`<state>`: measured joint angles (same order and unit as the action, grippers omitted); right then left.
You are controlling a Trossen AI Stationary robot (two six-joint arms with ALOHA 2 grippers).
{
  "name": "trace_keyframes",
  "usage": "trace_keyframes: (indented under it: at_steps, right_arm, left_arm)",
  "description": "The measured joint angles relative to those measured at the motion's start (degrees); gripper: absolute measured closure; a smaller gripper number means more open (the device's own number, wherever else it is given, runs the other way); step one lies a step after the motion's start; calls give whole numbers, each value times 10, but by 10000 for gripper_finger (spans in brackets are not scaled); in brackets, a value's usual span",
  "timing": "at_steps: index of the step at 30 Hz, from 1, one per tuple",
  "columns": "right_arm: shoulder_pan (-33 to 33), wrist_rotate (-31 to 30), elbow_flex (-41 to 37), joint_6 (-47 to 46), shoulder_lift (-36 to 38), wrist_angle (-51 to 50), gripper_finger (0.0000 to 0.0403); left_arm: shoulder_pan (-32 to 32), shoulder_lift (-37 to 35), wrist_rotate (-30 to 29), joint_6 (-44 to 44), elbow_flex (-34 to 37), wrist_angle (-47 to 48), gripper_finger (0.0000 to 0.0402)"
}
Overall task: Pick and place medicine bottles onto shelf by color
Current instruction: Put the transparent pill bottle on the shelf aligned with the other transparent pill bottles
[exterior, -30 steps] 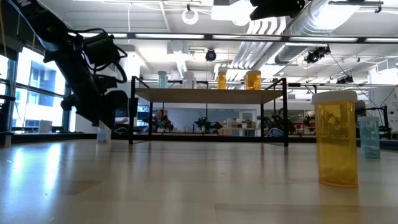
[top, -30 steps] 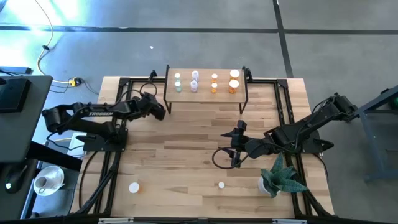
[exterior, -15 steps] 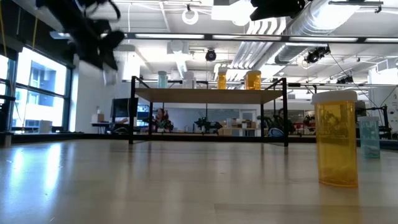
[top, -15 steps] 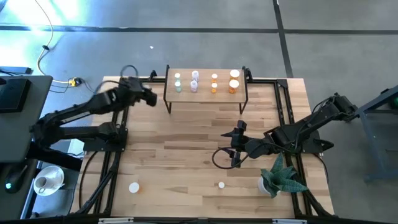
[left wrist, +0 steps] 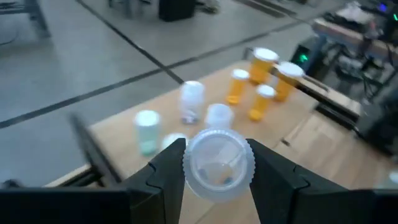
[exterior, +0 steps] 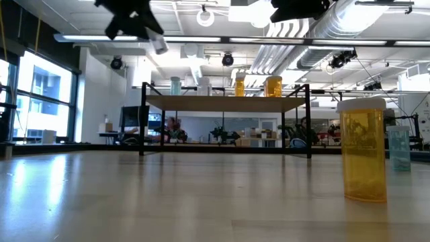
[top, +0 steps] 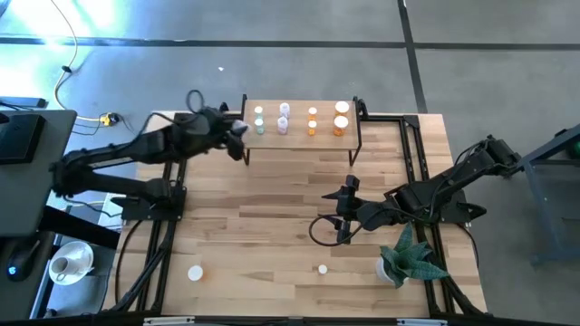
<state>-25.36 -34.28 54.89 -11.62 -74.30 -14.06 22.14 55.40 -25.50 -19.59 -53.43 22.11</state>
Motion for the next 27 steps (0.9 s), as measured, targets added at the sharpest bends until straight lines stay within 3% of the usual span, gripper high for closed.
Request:
trace_keyframes:
  at_steps: [8, 13, 22, 27]
  right_arm:
    - [0, 0, 0, 0, 0, -3, 165]
    - [0, 0, 0, -1, 0, -6, 165]
    - [0, 0, 0, -3, 0, -8, 165]
    - [0, 0, 0, -3, 0, -9, 165]
  left_arm:
    - [-20, 153, 1, 30, -105, 11, 264]
    - [-11, 232, 45, 33, -171, 50, 264]
    - [21, 333, 107, 38, -266, 100, 264]
    - [26, 360, 123, 38, -273, 108, 264]
